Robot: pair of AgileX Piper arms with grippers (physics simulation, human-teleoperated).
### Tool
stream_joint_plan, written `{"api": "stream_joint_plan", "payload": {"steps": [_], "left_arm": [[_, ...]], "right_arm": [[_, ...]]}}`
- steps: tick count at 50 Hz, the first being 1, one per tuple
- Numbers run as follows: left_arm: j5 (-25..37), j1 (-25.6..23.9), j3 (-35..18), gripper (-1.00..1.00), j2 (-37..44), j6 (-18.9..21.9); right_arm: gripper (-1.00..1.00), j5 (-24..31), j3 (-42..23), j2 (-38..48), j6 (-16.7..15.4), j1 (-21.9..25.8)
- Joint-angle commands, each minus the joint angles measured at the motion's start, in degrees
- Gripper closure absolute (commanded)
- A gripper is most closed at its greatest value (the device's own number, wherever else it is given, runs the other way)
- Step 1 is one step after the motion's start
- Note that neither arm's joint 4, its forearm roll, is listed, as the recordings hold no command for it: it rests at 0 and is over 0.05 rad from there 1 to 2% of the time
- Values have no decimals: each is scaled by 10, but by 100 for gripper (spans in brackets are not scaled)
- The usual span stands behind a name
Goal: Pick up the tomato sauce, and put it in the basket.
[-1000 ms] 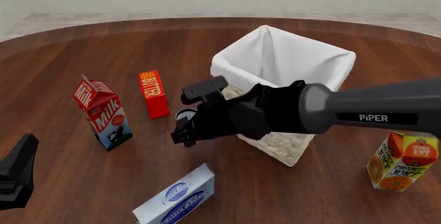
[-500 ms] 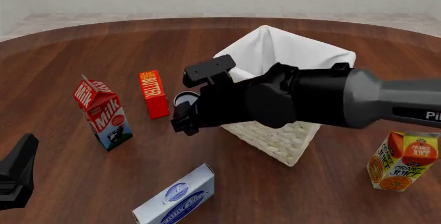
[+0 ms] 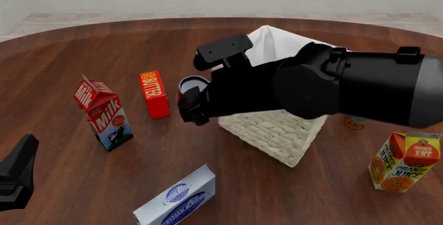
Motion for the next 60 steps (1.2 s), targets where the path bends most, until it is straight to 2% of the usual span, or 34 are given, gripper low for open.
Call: {"api": "stream_joint_plan", "payload": {"steps": [1, 30, 60], "left_arm": [[-7, -1, 9, -100, -2, 2], [-10, -1, 8, -100, 2, 2], [-7, -2, 9, -100, -2, 2]], "right_arm": [[100, 16, 2, -37, 1, -1], [100, 72, 0, -146, -27, -14], [100, 156, -5, -263, -58, -75]]}}
